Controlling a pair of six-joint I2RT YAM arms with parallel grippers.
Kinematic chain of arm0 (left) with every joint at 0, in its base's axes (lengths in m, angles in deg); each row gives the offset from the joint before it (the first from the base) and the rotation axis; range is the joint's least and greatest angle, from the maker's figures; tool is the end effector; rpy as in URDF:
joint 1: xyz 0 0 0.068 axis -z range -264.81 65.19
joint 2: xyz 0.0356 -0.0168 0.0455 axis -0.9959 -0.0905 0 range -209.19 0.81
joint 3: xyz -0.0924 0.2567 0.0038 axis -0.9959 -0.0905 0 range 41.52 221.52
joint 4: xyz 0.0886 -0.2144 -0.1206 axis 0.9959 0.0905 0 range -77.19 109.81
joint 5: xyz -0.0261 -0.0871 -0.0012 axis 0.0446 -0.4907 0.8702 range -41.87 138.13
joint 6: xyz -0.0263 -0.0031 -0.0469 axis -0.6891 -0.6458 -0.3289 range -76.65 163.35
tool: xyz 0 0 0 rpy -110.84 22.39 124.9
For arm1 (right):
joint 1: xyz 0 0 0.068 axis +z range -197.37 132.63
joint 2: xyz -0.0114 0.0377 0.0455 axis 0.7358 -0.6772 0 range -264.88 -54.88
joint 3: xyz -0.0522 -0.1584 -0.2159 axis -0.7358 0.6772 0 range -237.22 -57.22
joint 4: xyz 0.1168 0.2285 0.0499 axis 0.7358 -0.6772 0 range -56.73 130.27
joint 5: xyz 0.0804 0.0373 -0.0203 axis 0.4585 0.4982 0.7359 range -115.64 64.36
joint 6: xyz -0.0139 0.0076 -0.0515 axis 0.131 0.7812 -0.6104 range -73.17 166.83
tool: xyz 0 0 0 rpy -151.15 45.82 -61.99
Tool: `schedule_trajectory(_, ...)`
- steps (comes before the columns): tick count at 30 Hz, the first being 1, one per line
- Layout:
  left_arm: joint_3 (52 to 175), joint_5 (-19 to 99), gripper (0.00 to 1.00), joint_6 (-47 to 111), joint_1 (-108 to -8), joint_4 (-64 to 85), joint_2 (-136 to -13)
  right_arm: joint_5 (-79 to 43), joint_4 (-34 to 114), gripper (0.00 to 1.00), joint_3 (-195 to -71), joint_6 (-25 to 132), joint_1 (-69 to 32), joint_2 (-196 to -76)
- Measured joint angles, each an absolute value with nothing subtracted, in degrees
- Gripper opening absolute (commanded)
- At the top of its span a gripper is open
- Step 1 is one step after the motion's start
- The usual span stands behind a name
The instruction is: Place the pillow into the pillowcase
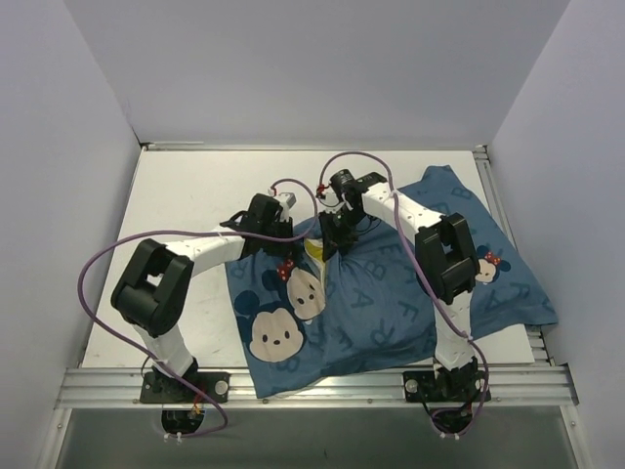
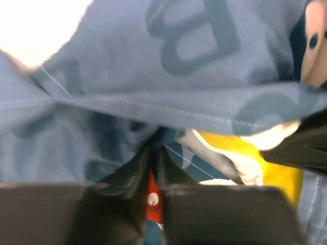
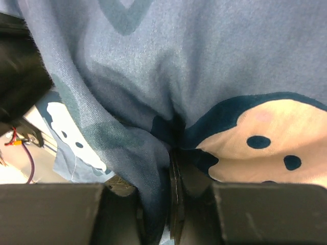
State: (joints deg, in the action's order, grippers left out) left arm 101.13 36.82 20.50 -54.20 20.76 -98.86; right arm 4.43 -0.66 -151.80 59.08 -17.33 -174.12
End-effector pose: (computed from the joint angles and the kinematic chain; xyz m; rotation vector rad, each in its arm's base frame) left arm 0.3093 -0.1909 0.1812 0.2633 2.4826 -0.6511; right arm 0.3720 0.2357 0.2007 -0.5919 2.7335 0.9172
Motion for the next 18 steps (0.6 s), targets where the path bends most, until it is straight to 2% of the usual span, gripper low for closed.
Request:
schedule_trajectory(1, 101.13, 36.78, 0.0, 20.3, -54.5, 20.38, -99.19, 4.49, -0.59, 0.0, -151.19, 58.99, -17.33, -173.74)
schedule_trajectory(10, 109.11, 29.19, 0.0, 19.56, -58.15, 21.83, -96.0, 4.65, 0.28, 0.0, -150.3, 58.53, -17.37, -173.04)
schedule_trajectory(13, 111.69, 26.44, 0.0, 18.97, -58.26, 22.37, -93.4, 4.08, 0.04, 0.0, -154.1, 57.92, -17.37, -175.1)
schedule_trajectory(18, 115.03, 22.33, 0.0, 18.55, -57.56, 22.48, -91.5, 1.3, -2.23, 0.0, -167.04, 57.37, -17.18, -183.12)
